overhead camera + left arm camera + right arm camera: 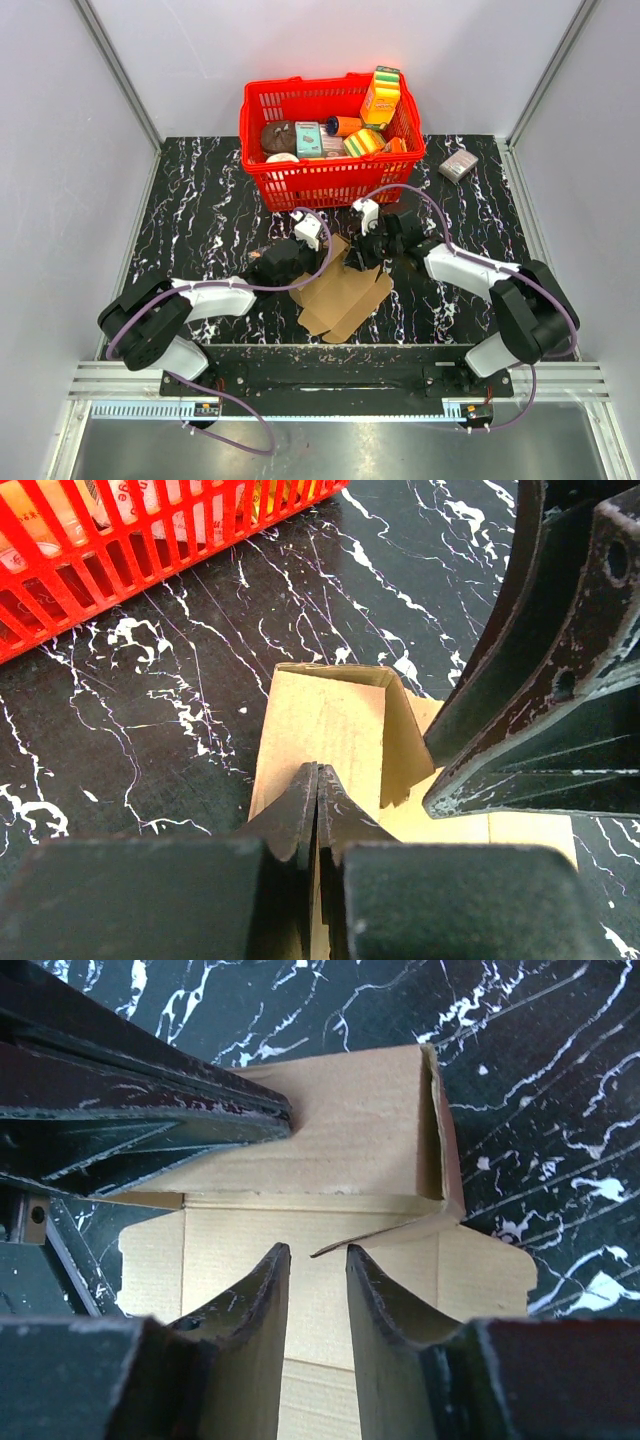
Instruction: Fold the paper box
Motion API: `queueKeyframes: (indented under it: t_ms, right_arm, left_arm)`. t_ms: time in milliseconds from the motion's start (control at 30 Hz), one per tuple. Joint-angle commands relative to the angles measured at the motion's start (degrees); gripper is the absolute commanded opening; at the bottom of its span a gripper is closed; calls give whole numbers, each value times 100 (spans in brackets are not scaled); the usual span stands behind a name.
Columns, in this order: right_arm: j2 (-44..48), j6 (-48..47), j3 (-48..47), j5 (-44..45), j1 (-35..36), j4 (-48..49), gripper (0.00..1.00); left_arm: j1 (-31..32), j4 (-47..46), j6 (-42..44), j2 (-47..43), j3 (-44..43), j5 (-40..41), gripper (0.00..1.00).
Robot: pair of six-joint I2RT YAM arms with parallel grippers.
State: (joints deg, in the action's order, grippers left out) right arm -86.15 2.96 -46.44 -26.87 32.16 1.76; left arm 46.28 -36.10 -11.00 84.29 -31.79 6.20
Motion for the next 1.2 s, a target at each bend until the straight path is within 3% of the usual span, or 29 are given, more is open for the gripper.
queueKeyframes:
  t_ms: [0,300,533,833,967,1167]
  right_arm:
    - [-165,134,-85,-389,44,658,36]
    - [-412,143,-138,-705,44,1045,46]
    - [89,-50,55,-662,36,1037,49]
    - [1082,-85,504,936,36,844,70]
    - [943,-146,425,2358,36,335,70]
    - [520,-463,179,2328,27,-88,70]
  left_arm:
    - [-23,-249,-60,35,-29,-145,0]
    - [-23,-240,-77,17,-29,-180,0]
    - [-23,-240,-77,-9,-20,-163,0]
    - [-14,-240,-86,-27,-20,-180,0]
    - [-23,-249,-95,-36,-20,-189,0]
    - [-23,-222,-77,-79,-3,-154,0]
